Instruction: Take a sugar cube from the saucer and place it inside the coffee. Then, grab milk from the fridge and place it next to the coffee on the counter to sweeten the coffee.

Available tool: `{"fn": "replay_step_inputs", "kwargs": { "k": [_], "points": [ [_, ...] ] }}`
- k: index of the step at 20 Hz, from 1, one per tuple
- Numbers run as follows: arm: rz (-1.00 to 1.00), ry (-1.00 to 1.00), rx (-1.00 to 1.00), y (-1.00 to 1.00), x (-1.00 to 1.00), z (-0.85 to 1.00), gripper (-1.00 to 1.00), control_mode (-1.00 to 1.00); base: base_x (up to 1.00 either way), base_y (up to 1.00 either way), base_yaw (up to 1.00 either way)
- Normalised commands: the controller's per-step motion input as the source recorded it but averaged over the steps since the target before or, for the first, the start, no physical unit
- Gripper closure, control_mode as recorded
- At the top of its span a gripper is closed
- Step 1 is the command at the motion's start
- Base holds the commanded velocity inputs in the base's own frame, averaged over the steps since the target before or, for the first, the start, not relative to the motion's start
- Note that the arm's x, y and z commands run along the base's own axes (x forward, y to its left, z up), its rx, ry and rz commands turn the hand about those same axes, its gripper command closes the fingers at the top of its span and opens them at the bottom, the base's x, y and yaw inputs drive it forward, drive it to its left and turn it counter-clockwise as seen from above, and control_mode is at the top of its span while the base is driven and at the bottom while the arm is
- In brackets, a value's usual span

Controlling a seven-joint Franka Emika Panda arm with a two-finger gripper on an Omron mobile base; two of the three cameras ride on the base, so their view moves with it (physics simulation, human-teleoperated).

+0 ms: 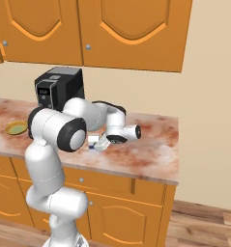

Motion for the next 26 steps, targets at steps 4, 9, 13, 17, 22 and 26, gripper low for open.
{"fn": "replay_step_inputs", "kwargs": {
  "k": [4,9,13,17,22,26],
  "points": [
    [0.00,-0.25,0.00,-0.21,0.00,0.14,-1.00,-1.00,0.00,0.00,0.00],
    [0.00,-0.32,0.00,-0.21,0.00,0.27,-1.00,-1.00,0.00,0.00,0.00],
    [0.00,-0.44,-0.03,-0.03,-0.26,0.42,-1.00,-1.00,0.00,0.00,0.00],
    [0.05,-0.69,-0.18,0.07,-0.78,0.56,-1.00,-1.00,0.00,0.00,0.00],
    [0.15,-0.90,-0.36,0.31,-0.98,0.55,-1.00,-1.00,0.00,0.00,0.00],
    [0.13,-0.97,-0.45,0.44,-0.95,0.33,-1.00,-1.00,0.00,0.00,0.00]
  ]
}}
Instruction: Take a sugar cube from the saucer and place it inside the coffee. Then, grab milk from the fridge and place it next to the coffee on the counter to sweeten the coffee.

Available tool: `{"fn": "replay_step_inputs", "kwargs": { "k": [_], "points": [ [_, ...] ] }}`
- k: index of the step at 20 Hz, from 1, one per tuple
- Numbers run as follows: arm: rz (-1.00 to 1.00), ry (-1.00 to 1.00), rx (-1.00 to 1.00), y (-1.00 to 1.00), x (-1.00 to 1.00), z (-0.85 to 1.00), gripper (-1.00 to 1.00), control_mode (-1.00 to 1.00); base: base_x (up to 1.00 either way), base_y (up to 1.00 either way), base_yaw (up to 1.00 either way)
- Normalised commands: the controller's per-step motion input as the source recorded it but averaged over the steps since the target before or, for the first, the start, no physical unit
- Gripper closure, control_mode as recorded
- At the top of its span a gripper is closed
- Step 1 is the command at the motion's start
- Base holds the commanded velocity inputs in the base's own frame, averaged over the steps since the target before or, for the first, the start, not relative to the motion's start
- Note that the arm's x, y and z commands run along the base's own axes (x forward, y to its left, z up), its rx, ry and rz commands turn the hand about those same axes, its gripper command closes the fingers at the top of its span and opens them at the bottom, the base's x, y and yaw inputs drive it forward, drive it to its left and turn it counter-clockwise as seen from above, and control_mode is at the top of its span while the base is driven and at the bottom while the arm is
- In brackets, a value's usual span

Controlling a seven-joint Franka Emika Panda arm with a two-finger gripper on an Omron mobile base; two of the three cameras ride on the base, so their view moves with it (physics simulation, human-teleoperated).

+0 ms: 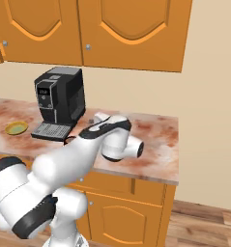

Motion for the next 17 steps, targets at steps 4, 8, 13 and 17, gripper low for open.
{"fn": "replay_step_inputs", "kwargs": {
  "k": [4,8,13,17],
  "points": [
    [0.11,-0.99,-0.50,0.54,-0.93,0.22,-1.00,-1.00,0.00,0.00,0.00],
    [0.07,-1.00,-0.59,0.75,-0.86,0.00,-1.00,-1.00,0.00,0.00,0.00],
    [0.02,-0.19,-0.08,0.14,-0.18,0.07,-1.00,-1.00,0.00,0.00,0.00],
    [0.00,0.00,0.00,0.00,0.00,0.00,-1.00,-1.00,0.00,0.00,0.00]
  ]
}}
